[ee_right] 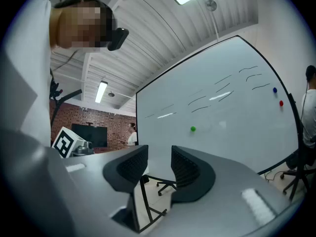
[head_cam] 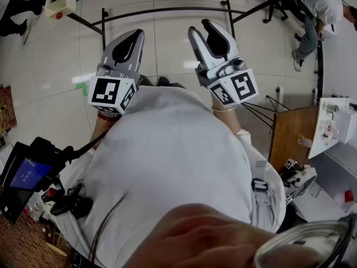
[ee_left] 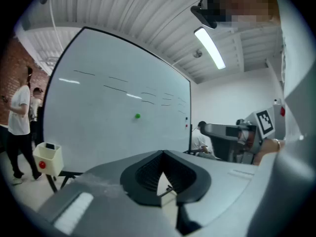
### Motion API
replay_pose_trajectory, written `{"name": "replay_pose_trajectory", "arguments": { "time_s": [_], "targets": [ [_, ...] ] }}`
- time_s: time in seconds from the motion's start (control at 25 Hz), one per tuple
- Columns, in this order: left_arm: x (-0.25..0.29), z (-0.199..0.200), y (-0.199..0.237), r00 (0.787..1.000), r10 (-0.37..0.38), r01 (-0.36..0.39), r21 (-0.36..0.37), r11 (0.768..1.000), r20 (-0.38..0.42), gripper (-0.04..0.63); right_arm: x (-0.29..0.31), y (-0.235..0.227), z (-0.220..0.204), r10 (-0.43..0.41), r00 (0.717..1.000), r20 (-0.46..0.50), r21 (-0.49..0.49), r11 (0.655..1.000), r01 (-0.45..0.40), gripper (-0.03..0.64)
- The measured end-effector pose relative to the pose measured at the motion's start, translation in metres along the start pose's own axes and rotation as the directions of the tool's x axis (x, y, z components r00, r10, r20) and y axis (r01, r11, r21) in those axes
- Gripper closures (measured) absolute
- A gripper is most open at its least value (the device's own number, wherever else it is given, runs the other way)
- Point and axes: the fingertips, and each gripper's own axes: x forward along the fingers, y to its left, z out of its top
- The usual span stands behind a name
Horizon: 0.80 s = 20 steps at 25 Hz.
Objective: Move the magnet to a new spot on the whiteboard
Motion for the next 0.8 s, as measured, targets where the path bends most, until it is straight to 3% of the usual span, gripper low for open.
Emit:
{"name": "replay_pose_trajectory", "arguments": {
  "time_s": [0.08,0.16,0.44,0.8],
  "targets": [
    [-0.005,0.001,0.030,0.997,0.072,-0.072,-0.023,0.997,0.003,0.589,-0.001,-0.005,0.001,-0.013,1.000,0.007,-0.007,1.000,0.013,0.474],
    [-0.006,0.000,0.045,0.996,0.091,-0.091,-0.034,0.995,-0.001,0.589,-0.001,-0.012,0.000,-0.030,0.999,0.010,-0.011,0.999,0.030,0.474],
    [0.008,-0.004,0.007,0.999,-0.048,0.048,0.004,0.999,-0.024,0.589,-0.005,-0.026,0.001,-0.081,0.996,0.033,0.037,0.996,0.080,0.474],
    [0.093,0.012,0.104,0.998,-0.049,0.047,-0.030,0.998,-0.048,0.589,0.085,-0.100,0.005,-0.192,0.981,0.041,0.044,0.981,0.190,0.474]
  ]
}}
